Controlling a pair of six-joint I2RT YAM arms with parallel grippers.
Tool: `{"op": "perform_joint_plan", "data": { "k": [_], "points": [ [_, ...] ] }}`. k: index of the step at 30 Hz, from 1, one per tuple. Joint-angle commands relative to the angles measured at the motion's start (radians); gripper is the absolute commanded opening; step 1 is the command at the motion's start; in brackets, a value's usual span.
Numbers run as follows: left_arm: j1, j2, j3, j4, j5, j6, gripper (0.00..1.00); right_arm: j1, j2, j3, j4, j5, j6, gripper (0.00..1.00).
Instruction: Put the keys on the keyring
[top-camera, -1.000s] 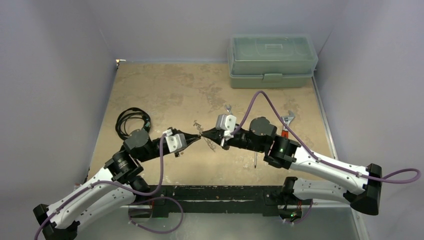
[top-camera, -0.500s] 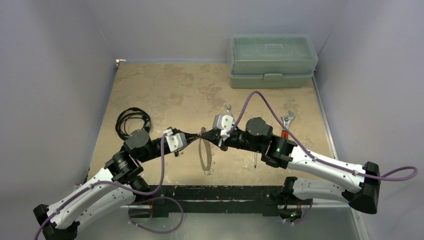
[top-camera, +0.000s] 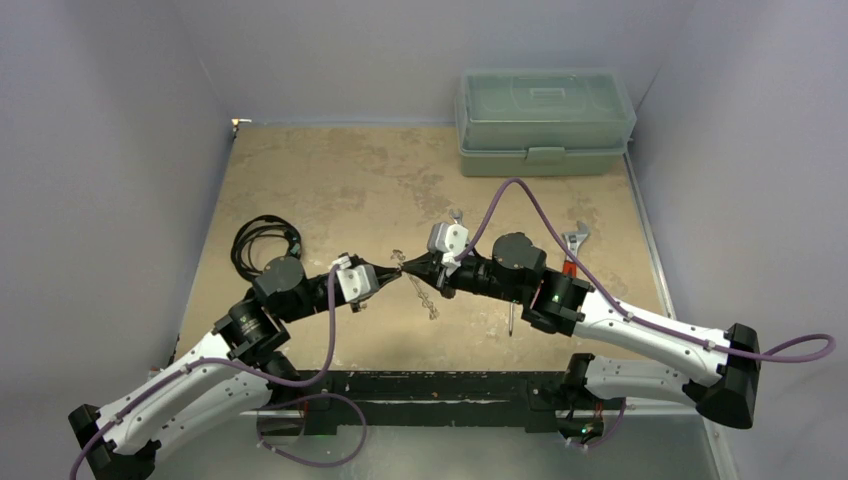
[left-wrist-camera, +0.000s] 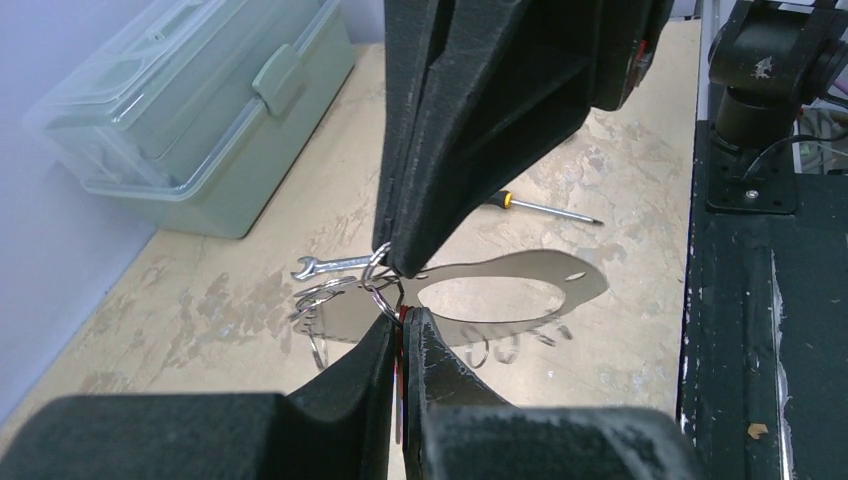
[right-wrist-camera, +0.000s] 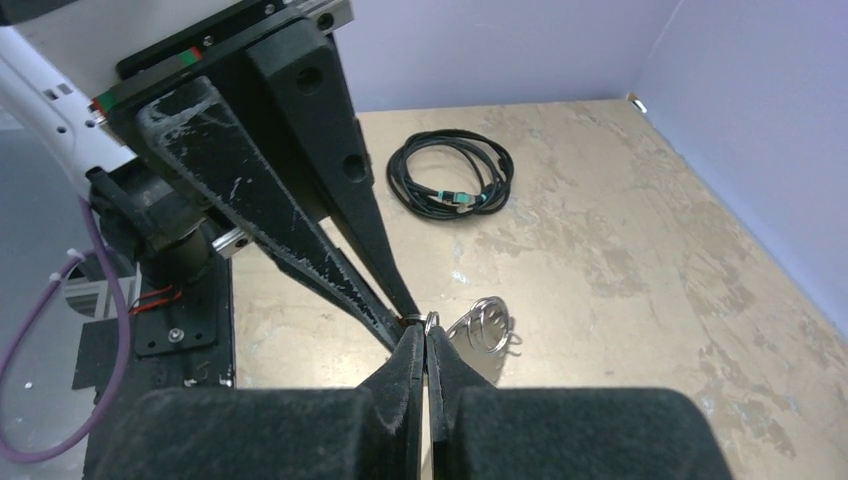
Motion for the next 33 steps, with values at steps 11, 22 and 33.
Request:
{"op": "perform_joint_plan", "data": {
  "k": [11, 22, 33],
  "points": [
    [0.004, 0.025, 0.02, 0.03, 0.032, 0.016, 0.0, -0.018, 0.054, 0.071, 0.104, -0.01, 0.099, 0.0],
    [0.004, 0.004, 0.026, 0.013, -0.116, 0.021, 0.0, -0.022, 0.024, 0.046, 0.073, -0.004, 0.101, 0.0],
    [0.004, -0.031, 0.011, 0.045, -0.204, 0.012, 0.03, -0.024, -0.004, 0.021, 0.047, -0.008, 0.115, 0.0]
  ]
}}
